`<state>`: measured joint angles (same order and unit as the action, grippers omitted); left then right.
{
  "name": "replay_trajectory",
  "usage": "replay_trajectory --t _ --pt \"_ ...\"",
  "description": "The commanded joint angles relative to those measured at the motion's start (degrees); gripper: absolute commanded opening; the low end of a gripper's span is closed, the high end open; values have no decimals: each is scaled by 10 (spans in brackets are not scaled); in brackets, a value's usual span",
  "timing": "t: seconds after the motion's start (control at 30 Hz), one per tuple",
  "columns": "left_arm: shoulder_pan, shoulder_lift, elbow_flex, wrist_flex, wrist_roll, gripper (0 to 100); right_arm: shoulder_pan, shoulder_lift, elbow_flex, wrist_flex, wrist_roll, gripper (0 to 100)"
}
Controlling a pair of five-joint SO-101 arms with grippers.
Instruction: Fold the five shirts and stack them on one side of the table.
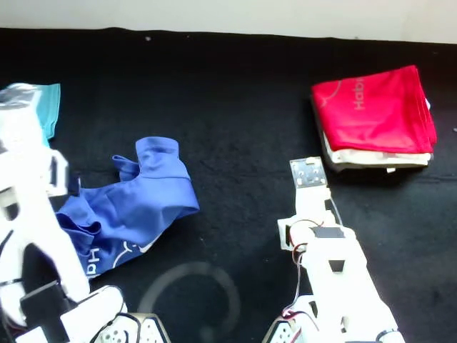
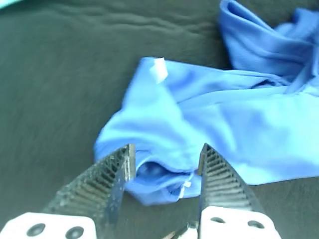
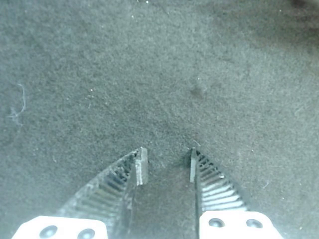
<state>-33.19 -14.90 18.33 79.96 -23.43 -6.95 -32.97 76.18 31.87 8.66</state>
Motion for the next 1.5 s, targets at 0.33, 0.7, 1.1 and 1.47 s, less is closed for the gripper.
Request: replay_trajectory --t 0.33,0.7,1.1,1.47 --pt "-141 -14 235 -150 -185 210 -10 1 0 -13 -5 145" --pt "-247 -17 182 -210 -236 210 -10 1 0 -13 -5 145" --pt "-167 -11 187 -209 -240 210 -10 0 0 -13 -5 145" --pt "-198 43 225 -276 -289 210 -10 0 1 -13 -5 145"
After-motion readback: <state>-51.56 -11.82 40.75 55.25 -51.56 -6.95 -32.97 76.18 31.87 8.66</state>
